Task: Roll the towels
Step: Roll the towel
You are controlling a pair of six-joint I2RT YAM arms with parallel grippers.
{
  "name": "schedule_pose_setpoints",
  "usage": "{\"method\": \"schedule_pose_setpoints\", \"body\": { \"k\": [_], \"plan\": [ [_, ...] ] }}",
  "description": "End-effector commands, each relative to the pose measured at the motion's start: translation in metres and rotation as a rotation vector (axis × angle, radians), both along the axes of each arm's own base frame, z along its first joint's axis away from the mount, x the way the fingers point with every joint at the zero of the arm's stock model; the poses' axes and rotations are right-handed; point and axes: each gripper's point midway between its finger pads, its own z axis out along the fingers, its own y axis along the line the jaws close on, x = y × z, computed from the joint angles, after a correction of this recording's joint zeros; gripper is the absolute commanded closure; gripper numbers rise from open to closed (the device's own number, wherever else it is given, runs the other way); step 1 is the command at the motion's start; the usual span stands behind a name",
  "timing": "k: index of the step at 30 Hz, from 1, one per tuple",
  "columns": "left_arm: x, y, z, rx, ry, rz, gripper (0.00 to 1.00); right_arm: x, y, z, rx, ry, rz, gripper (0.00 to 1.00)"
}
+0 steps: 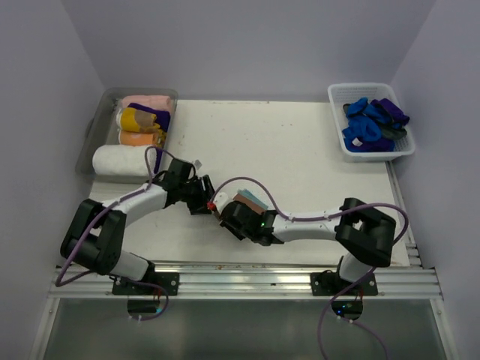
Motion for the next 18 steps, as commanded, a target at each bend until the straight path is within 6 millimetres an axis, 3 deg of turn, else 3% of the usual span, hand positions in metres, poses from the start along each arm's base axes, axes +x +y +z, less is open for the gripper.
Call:
{"method": "schedule_pose_setpoints", "body": {
  "k": [1,5,6,10,18],
  "plan": [
    [0.015,0.008,0.028,-0.043,-0.090,0.025,0.37,-0.009,0.001,0.003,0.137,0.155,-0.007,1.00],
    [0.016,0.014,0.030,-0.053,-0.116,0.038,0.32,-0.011,0.002,0.006,0.244,0.296,-0.005,1.00],
    [0.012,0.011,0.030,-0.075,-0.111,0.027,0.31,-0.014,0.008,0.011,0.291,0.332,0.019,1.00],
    [0.002,0.002,0.027,-0.152,-0.113,0.007,0.28,-0.009,0.001,0.010,0.390,0.448,-0.017,1.00],
    [-0.002,-0.021,0.024,-0.202,-0.134,-0.022,0.23,-0.003,0.000,0.012,0.551,0.643,-0.018,1.00]
  ]
}}
